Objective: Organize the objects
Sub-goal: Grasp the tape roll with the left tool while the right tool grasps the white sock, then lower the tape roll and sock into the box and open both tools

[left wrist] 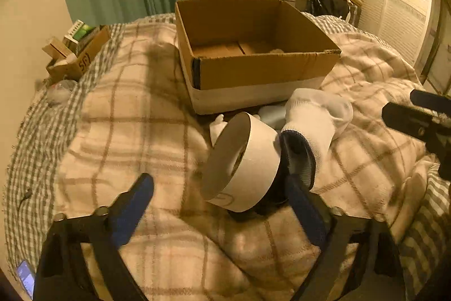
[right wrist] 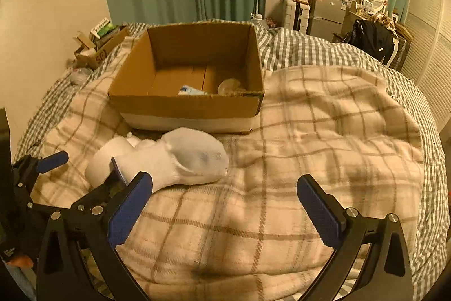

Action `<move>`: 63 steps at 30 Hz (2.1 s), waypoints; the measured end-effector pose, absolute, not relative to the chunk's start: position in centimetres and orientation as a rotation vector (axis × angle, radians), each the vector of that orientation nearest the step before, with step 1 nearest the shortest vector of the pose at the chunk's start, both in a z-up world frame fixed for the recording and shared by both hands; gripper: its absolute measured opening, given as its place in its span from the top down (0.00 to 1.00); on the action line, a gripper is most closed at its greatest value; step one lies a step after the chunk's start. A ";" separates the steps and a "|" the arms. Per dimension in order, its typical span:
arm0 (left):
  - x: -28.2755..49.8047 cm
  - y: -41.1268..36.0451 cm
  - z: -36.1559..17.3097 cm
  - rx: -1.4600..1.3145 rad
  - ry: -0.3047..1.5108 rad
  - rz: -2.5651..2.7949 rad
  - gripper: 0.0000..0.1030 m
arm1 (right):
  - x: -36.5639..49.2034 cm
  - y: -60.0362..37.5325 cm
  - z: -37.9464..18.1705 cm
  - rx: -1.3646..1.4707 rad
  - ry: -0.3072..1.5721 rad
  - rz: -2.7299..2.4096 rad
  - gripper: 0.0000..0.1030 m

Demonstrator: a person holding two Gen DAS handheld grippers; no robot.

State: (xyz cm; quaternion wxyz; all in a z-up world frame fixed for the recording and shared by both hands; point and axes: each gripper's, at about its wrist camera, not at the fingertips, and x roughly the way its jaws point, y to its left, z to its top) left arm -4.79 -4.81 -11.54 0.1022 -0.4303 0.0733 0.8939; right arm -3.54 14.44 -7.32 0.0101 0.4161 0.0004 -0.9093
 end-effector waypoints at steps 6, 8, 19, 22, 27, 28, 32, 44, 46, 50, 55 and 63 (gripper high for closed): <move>-5.3 -4.5 -11.7 -1.261 0.170 2.596 0.63 | -3.7 14.1 -7.8 1.305 0.000 -2.826 0.00; -5.1 -4.7 -11.3 -1.236 0.147 2.597 0.64 | -3.6 13.9 -7.7 1.301 0.007 -2.828 0.00; -5.1 -8.1 -7.9 -1.185 0.090 2.751 0.70 | -3.5 8.6 -8.3 1.238 0.225 -2.720 0.00; -5.3 -9.0 -8.1 -1.209 0.071 2.764 0.70 | -4.4 6.6 -9.6 1.263 0.284 -2.677 0.01; -5.4 -9.1 -8.7 -1.234 0.062 2.747 0.70 | -6.2 5.5 -12.2 1.371 0.298 -2.633 0.16; -5.3 -9.0 -8.8 -1.236 0.065 2.742 0.70 | -6.5 5.5 -12.5 1.387 0.284 -2.624 0.20; -5.4 -8.5 -9.4 -1.251 0.071 2.715 0.70 | -6.6 6.2 -12.8 1.403 0.222 -2.603 0.47; -4.0 -8.0 -8.0 -1.261 0.022 2.702 0.70 | -4.3 8.1 -8.9 1.285 0.162 -2.657 0.80; -3.4 -7.8 -7.1 -1.239 0.035 2.716 0.70 | -3.9 8.6 -7.9 1.258 0.158 -2.676 0.82; -2.5 -7.5 -5.1 -1.195 0.030 2.729 0.70 | -2.7 9.5 -5.7 1.196 0.132 -2.710 0.83; -1.4 -6.6 -2.9 -1.135 0.004 2.704 0.72 | -1.2 10.4 -2.5 1.103 0.119 -2.754 0.83; -2.1 -4.0 1.4 -1.061 0.041 2.673 0.72 | -0.7 10.9 2.6 0.943 0.120 -2.806 0.83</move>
